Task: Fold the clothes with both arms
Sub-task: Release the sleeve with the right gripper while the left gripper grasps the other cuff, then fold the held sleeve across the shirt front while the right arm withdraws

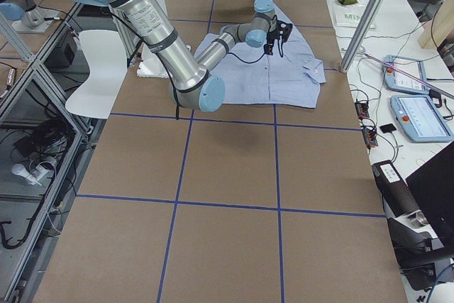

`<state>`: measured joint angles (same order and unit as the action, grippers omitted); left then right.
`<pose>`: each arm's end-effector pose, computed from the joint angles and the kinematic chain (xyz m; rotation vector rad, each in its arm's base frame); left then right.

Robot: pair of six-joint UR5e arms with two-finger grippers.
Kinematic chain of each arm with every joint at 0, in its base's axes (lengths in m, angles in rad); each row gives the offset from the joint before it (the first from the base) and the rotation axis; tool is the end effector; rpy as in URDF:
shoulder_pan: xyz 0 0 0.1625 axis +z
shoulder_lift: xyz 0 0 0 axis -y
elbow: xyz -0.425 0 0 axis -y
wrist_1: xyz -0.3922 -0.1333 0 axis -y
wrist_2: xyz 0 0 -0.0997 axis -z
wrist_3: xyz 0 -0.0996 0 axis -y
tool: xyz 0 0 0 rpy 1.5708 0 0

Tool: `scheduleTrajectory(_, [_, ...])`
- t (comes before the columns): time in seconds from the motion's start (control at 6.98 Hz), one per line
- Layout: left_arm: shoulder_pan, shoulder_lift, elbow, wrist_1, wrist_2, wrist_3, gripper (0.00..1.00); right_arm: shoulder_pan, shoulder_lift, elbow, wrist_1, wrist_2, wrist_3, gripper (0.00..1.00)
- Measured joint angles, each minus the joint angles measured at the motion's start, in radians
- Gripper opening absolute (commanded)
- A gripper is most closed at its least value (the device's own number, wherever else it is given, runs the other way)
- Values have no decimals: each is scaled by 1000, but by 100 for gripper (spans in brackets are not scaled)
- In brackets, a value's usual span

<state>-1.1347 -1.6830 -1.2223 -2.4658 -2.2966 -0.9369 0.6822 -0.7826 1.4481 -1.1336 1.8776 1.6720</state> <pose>0.1728 -0.5299 0.6745 0.0436 0.9391 -0.2246 -0.5090 -0.5464 0.1739 0.0504 -1.1403 0.5290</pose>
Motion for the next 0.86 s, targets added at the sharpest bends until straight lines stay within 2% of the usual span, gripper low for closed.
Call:
scheduleTrajectory(0.29, [1, 1, -9, 6, -18, -8, 0, 14, -10, 21, -16, 5, 0, 99])
scheduleTrajectory(0.43, [0, -4, -28, 15, -51, -30, 0, 46, -41, 81, -65, 25, -2, 99])
scheduleTrajectory(0.57, [0, -28, -42, 21, -72, -71, 0, 88, -82, 148, -114, 59, -5, 99])
scheduleTrajectory(0.86, [12, -138, -74, 27, -84, -257, 0, 174, -177, 223, -145, 108, -30, 99])
